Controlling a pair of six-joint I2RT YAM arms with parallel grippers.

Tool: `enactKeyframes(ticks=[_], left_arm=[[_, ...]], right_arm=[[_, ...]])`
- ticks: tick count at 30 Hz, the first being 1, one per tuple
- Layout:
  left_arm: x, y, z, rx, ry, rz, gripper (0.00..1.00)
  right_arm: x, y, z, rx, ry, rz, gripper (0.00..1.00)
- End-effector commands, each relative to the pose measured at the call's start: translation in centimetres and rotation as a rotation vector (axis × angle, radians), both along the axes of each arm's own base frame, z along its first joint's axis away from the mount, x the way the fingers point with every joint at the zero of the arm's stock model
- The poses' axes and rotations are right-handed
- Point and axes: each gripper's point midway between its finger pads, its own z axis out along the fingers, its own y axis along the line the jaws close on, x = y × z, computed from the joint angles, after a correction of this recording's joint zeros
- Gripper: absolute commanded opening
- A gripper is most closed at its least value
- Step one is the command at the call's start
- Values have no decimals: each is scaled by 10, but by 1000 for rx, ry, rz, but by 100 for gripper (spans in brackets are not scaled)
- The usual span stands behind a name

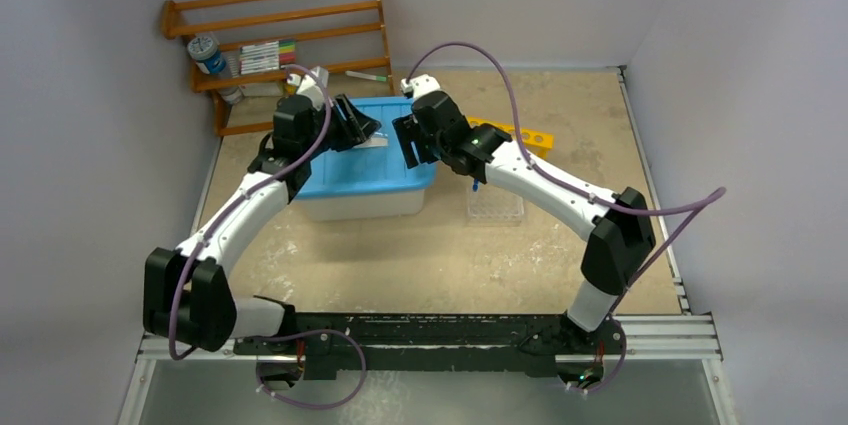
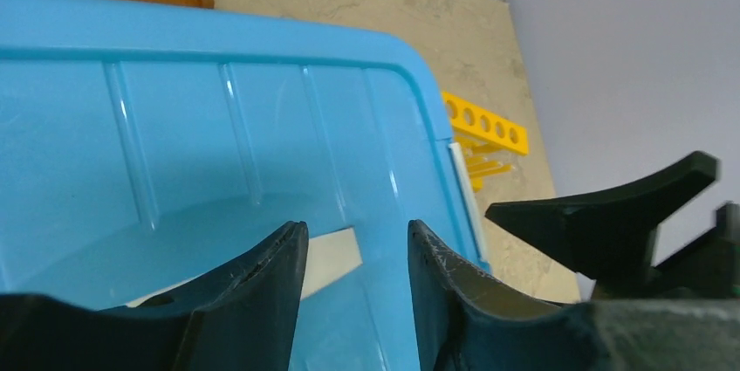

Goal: Organize the chemistry lab equipment

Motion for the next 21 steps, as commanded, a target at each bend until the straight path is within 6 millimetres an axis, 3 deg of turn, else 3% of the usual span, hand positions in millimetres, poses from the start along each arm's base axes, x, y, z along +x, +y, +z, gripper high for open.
enactKeyframes(ticks=[1, 4, 8, 13, 17, 21], left_arm=[[-3, 9, 94, 8, -229, -6, 47], [0, 31, 98, 34, -202, 4, 48], [0, 88, 89, 40, -168, 174, 48], [-7, 169, 45, 124, -12, 461, 47], [-18, 214, 4, 54, 120, 591, 49], [-28, 224, -21, 9, 172, 648, 51]], right_arm=[[2, 3, 41, 141, -93, 36, 76], [6, 3, 58, 162, -159, 69, 77], [9, 17, 83, 212, -237, 143, 75], [19, 46, 90, 241, -255, 229, 68], [13, 78, 74, 298, -196, 355, 59], [0, 90, 48, 352, -109, 414, 35]])
